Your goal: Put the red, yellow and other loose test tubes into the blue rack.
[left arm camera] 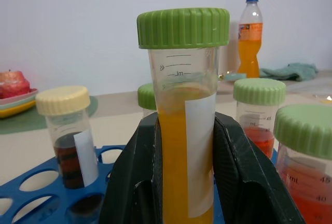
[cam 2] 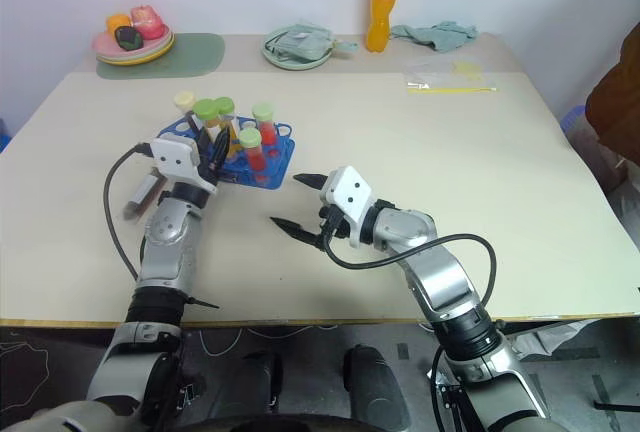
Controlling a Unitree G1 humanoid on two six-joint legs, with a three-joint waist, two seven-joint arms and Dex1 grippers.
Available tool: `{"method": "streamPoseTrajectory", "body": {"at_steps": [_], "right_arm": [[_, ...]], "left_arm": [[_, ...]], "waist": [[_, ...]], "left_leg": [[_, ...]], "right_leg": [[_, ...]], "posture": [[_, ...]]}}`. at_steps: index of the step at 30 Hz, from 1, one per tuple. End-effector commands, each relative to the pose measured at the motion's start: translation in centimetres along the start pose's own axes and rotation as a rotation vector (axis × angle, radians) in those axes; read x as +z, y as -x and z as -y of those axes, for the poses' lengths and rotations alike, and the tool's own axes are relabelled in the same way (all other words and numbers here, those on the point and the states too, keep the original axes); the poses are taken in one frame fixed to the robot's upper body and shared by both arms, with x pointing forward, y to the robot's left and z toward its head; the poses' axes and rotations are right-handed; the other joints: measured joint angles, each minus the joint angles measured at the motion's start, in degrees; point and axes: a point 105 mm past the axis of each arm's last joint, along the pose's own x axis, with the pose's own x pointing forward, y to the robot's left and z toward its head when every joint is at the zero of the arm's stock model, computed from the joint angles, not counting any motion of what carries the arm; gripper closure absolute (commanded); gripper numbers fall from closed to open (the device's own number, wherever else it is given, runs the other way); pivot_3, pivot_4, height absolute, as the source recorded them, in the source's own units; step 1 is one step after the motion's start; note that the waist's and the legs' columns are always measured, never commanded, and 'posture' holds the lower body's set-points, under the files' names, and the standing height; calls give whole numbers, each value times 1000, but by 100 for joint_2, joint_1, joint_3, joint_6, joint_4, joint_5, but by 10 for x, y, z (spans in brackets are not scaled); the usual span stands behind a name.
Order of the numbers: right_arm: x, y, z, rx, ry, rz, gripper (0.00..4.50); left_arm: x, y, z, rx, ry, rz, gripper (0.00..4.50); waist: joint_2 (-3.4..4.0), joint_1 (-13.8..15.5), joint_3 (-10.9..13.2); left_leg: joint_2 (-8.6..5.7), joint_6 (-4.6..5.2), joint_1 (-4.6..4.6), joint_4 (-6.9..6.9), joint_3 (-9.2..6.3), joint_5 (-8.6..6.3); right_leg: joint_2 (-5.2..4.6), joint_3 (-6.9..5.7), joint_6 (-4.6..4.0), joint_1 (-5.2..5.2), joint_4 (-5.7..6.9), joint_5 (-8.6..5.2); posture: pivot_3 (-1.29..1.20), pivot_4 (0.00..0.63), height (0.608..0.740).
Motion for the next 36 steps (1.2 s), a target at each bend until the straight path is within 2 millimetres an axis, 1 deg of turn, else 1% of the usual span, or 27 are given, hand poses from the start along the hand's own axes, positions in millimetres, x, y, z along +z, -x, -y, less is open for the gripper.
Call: {"method": "streamPoseTrajectory", "body": {"at_steps": [1,5,13,20,25,36], "right_arm": [[14,3,2,-13,33,44,281],[14,3,1,-9,28,45,281],[13,2,1,-12,32,44,281],[13,3,1,-17,30,42,281],[13,3,0,-17,27,43,281],[13,2,0,-12,23,46,281]], "left_arm": [[9,2,-8,26,-16,30,3764],[8,1,-7,22,-13,22,3764],[0,-4,1,-1,5,2,3764],[-3,-6,2,-1,27,-2,3764],[-4,-4,3,-6,30,-8,3764],[0,2,-3,9,-6,-3,3764]], "waist": [[0,9,0],[0,12,0],[0,13,0],[0,16,0],[0,14,0],[0,11,0]], "left_leg": [[0,0,0,0,0,0],[0,0,0,1,0,0],[0,0,2,1,0,0],[-1,0,3,1,0,0],[-1,0,4,0,0,0],[-1,0,9,-1,1,0]], "right_leg": [[0,0,0,0,0,0],[0,0,0,3,-1,0],[0,0,0,4,-1,0],[0,0,0,6,-1,0],[0,0,0,6,-1,0],[0,0,0,9,0,0]], "posture": [[0,150,740],[0,150,740],[0,150,740],[0,150,740],[0,150,740],[0,150,740]]}}
